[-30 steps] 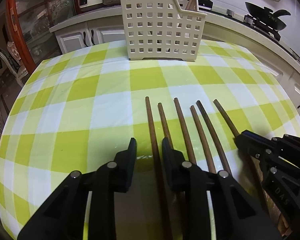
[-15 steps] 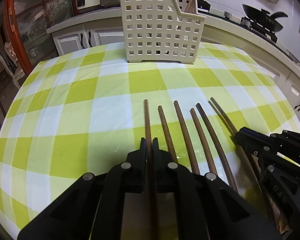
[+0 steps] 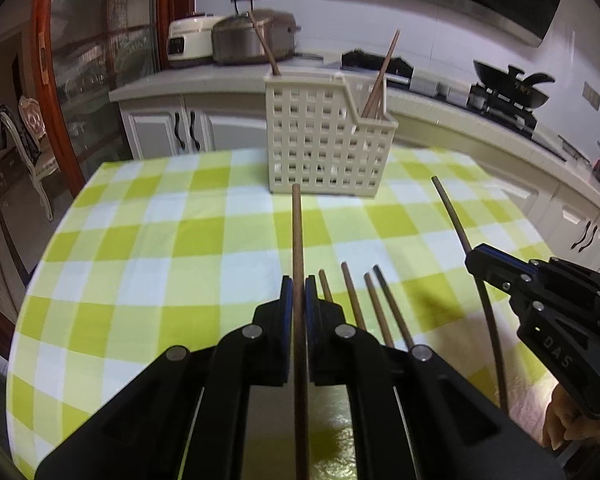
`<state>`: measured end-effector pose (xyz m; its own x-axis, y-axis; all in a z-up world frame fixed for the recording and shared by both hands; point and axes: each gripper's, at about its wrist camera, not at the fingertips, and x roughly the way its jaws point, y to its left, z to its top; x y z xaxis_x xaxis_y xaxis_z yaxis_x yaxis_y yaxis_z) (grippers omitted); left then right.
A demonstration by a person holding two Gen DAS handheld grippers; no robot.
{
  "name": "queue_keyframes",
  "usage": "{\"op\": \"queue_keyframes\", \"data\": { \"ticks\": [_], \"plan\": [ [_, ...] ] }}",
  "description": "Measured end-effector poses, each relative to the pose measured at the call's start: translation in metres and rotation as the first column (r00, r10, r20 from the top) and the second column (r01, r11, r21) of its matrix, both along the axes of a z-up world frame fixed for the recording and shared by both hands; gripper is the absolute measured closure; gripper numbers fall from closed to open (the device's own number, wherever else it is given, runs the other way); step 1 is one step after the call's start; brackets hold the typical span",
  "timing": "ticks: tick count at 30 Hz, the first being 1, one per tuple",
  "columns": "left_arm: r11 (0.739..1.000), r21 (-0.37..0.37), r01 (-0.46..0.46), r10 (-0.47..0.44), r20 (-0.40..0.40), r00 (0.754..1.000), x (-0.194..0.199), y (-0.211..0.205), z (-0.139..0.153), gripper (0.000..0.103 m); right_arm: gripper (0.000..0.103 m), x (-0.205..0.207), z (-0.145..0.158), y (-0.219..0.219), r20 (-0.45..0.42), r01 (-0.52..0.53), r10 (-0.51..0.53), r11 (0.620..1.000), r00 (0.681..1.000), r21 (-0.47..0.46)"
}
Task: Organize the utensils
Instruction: 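Lift both held chopsticks upright and carry them toward the cream basket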
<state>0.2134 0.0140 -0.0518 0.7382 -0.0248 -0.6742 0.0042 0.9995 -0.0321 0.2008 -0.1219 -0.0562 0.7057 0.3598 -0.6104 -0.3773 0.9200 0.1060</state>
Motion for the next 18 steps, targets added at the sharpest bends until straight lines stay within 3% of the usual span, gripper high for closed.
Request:
{"op": "queue_keyframes", "data": {
  "ticks": [6,18],
  "plan": [
    [1.0,0.009,0.005,-0.005,0.055,0.998,-0.015,0.001,0.021,0.097,0.097,-0.007,0.014,0.001,0.034,-0.002,0.002,1.0,0.999,0.007],
    [1.0,0.0,-0.017,0.017,0.12,0.993,-0.04,0.005,0.035,0.097,0.097,-0.022,0.027,-0.01,0.081,0.004,-0.009,0.998,0.997,0.057]
  ]
}}
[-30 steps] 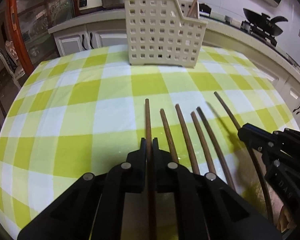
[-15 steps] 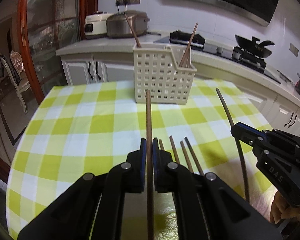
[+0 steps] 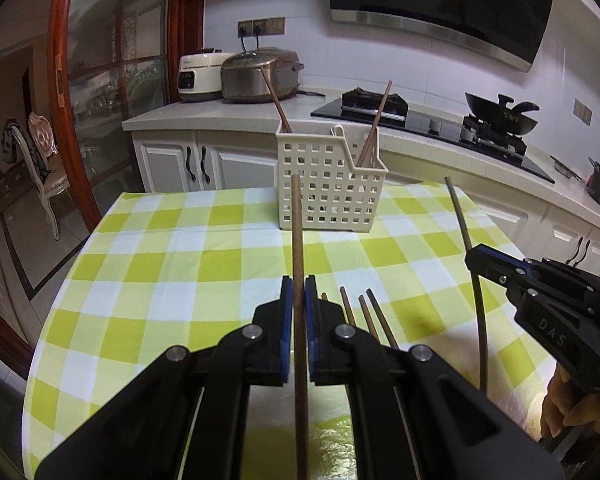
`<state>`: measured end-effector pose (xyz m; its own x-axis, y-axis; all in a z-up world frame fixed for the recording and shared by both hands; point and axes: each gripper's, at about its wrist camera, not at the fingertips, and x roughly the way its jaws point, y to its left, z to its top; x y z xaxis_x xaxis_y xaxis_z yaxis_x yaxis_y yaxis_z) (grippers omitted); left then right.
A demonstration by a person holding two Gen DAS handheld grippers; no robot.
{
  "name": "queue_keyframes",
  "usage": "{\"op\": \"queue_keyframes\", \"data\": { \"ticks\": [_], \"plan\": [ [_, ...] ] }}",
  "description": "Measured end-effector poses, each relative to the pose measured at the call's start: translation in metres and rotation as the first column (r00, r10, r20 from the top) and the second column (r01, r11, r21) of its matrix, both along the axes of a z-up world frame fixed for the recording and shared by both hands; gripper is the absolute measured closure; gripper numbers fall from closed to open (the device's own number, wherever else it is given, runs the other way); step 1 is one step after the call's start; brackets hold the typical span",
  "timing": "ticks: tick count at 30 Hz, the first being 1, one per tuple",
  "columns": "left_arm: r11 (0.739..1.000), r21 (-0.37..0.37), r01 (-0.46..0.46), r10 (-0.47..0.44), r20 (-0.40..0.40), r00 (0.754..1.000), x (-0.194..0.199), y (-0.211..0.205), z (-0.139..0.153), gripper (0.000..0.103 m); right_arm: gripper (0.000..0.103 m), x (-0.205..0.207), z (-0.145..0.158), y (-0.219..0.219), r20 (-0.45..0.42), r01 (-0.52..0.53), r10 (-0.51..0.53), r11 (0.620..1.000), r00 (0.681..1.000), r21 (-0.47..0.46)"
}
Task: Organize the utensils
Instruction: 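Lift both held chopsticks upright and carry them toward the cream basket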
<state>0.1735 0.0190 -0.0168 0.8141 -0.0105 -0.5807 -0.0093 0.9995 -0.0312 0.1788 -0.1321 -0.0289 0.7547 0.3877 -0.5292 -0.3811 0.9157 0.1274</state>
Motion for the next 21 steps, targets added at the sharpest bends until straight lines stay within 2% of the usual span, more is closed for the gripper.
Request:
{"op": "queue_keyframes", "data": {
  "ticks": [10,21],
  "plan": [
    [1.0,-0.008,-0.012,0.013,0.047,0.999,-0.019,0.0,0.012,0.097,0.097,-0.018,0.012,-0.009,0.066,-0.014,0.012,0.999,0.998,0.035],
    [1.0,-0.006,-0.01,0.011,0.1,0.995,-0.03,-0.002,0.024,0.097,0.097,-0.025,0.017,-0.012,0.096,-0.006,0.001,0.999,0.995,0.046]
  ]
}}
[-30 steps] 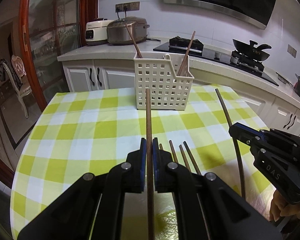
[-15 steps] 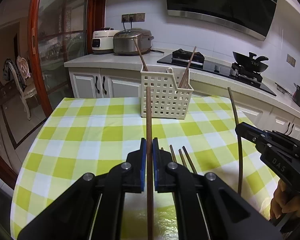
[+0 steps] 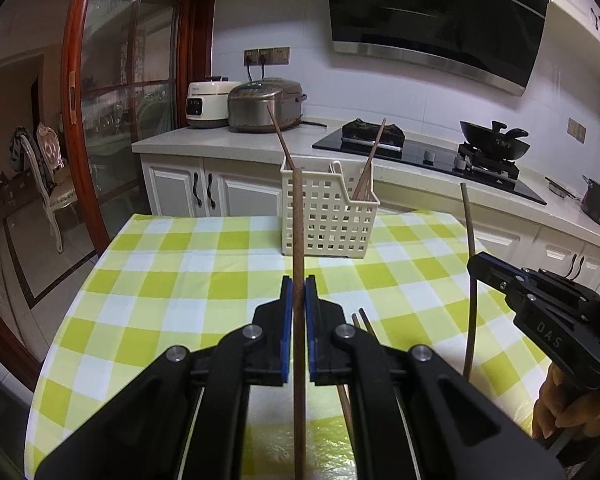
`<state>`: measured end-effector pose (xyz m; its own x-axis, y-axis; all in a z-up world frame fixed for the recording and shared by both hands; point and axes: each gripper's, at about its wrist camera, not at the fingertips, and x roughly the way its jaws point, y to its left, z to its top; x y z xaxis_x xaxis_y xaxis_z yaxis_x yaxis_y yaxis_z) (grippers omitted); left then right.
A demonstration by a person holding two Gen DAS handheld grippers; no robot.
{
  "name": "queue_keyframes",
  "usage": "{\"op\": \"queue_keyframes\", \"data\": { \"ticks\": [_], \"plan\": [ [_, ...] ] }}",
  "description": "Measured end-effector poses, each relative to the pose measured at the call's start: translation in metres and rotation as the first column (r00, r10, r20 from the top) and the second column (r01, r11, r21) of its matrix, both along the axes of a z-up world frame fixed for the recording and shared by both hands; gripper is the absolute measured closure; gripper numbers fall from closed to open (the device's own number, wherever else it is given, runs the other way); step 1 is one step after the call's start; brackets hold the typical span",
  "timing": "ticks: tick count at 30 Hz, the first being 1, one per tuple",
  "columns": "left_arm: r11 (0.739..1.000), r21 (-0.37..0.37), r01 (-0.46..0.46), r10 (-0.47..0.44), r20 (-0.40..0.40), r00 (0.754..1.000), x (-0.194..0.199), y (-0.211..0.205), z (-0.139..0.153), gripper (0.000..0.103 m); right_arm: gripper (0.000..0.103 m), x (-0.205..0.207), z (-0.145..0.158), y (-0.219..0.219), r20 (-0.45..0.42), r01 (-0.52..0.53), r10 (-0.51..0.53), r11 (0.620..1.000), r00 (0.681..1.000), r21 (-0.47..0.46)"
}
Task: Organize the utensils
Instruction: 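Lift both held chopsticks upright and carry them toward the cream basket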
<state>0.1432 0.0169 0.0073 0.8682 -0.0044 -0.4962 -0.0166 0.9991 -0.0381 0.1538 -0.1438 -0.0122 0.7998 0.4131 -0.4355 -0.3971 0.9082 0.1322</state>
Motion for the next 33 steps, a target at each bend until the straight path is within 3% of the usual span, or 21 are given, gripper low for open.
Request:
{"op": "queue_keyframes", "data": {
  "ticks": [16,33],
  "plan": [
    [1.0,0.013,-0.003,0.002,0.065,0.998,-0.012,-0.002,0.013,0.097,0.097,-0.013,0.016,-0.012,0.088,0.014,-0.019,0.999,0.996,0.051],
    [0.999,0.034,0.015,-0.019,0.096,0.995,0.001,-0.003,0.019,0.097,0.097,-0.011,0.026,0.0,0.118,-0.003,0.003,1.0,0.993,-0.002]
  ]
}}
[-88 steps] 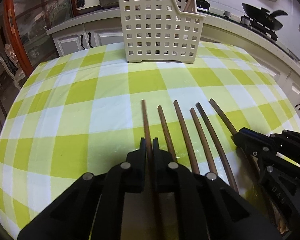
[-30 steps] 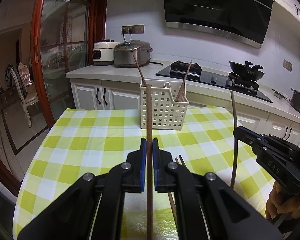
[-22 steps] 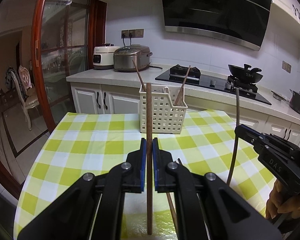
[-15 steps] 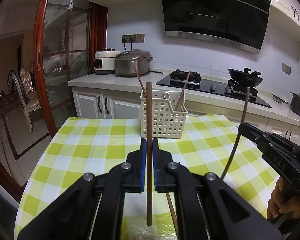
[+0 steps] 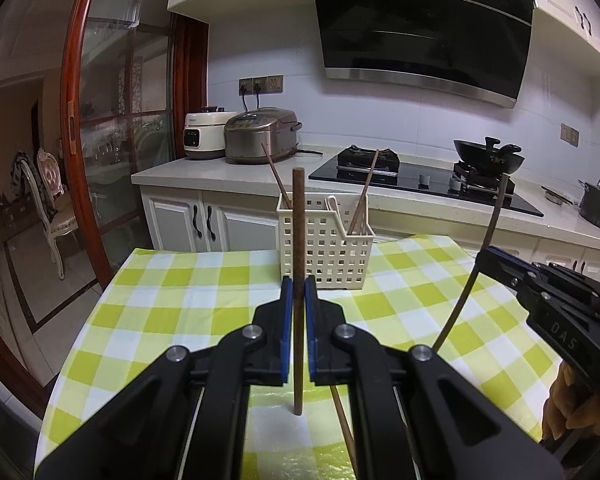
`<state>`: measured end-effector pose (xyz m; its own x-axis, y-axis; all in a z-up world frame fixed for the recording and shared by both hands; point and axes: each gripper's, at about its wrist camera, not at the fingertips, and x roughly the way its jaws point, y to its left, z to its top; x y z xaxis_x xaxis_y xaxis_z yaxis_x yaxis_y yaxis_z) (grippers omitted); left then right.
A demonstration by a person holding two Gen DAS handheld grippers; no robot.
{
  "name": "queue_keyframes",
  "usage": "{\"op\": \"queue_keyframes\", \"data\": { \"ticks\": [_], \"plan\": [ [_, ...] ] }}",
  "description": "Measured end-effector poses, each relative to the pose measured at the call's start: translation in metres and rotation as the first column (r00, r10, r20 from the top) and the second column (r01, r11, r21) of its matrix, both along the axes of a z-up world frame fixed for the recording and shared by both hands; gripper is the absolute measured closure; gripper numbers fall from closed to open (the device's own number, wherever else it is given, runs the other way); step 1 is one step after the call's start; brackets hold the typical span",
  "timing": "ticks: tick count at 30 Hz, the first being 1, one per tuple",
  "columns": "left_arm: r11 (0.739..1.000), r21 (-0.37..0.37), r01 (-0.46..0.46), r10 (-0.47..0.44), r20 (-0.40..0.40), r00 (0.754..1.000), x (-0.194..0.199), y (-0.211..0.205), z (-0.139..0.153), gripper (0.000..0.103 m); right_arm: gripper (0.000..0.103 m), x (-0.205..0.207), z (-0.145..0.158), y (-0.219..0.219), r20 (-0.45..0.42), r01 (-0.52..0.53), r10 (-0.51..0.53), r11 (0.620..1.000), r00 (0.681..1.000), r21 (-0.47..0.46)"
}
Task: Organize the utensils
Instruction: 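Lift both held chopsticks upright and carry them toward the cream basket, then lower both chopsticks into the basket and open both tools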
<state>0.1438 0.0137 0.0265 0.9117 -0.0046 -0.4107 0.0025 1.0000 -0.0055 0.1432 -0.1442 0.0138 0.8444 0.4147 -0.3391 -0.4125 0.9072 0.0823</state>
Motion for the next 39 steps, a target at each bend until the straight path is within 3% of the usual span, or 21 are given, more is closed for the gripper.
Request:
{"op": "queue_keyframes", "data": {
  "ticks": [10,16,22,26,33,39],
  "plan": [
    [0.999,0.0,0.035,-0.035,-0.014,0.999,0.024,0.002,0.008,0.097,0.097,0.016,0.004,0.005,-0.015,-0.013,0.012,1.0,1.0,-0.009],
    [0.999,-0.01,0.05,-0.051,-0.028,0.998,0.05,0.006,0.018,0.097,0.097,0.047,0.014,0.007,-0.04,-0.02,0.019,1.0,0.999,-0.017],
    [0.995,-0.058,0.08,-0.081,-0.024,0.996,0.091,0.014,0.057,0.097,0.097,0.091,0.039,0.008,-0.05,-0.019,0.018,1.0,0.999,-0.015],
    [0.997,-0.027,0.073,-0.073,0.0,0.997,0.117,0.012,0.091,0.097,0.097,0.118,0.061,0.013,-0.046,-0.018,0.017,1.0,0.999,-0.014],
    [0.998,-0.038,0.056,-0.055,0.034,0.998,0.17,0.014,0.154,0.097,0.097,0.167,0.109,0.019,-0.032,-0.006,0.007,1.0,0.999,0.019],
    [0.998,-0.055,0.029,-0.027,0.031,0.999,0.22,0.016,0.165,0.097,0.097,0.207,0.125,0.027,-0.023,0.022,-0.022,1.0,1.0,0.006]
  ]
}}
